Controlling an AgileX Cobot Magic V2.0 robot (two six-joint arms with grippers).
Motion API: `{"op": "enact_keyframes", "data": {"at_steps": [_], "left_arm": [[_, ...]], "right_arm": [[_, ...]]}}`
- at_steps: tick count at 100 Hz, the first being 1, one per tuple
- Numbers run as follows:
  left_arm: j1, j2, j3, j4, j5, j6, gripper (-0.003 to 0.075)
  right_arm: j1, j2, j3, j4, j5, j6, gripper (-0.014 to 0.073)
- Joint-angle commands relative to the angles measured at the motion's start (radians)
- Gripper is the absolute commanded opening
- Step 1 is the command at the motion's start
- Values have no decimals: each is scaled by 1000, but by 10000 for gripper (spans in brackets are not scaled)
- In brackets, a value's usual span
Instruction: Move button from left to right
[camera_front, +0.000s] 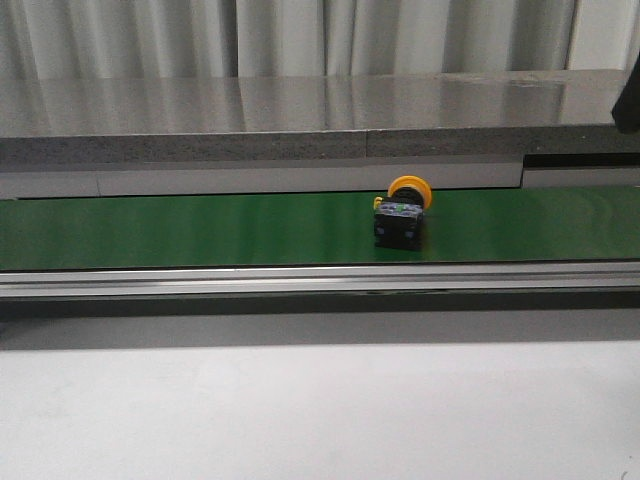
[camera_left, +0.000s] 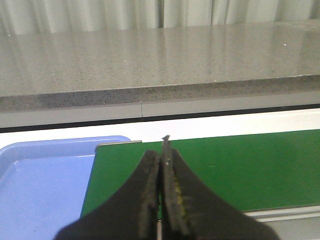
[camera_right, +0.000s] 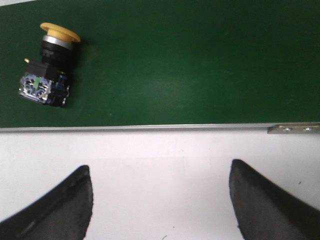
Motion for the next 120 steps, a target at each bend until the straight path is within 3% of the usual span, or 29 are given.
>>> {"op": "enact_keyframes", "data": {"at_steps": [1, 23, 52, 82, 120], "left_arm": [[-11, 3, -28, -7, -79, -1, -20], [-11, 3, -28, -7, -79, -1, -20], [-11, 3, -28, -7, -79, -1, -20], [-11, 3, -28, -7, -79, -1, -20], [-11, 3, -28, -7, -79, -1, -20]], "right_arm": [[2, -17, -36, 20, -59, -19, 595], [39, 5, -45, 13, -127, -35, 595], [161, 192, -168, -43, -132, -35, 595], [171, 384, -290, -93, -135, -35, 595], [171, 520, -326, -132, -148, -35, 591]]}}
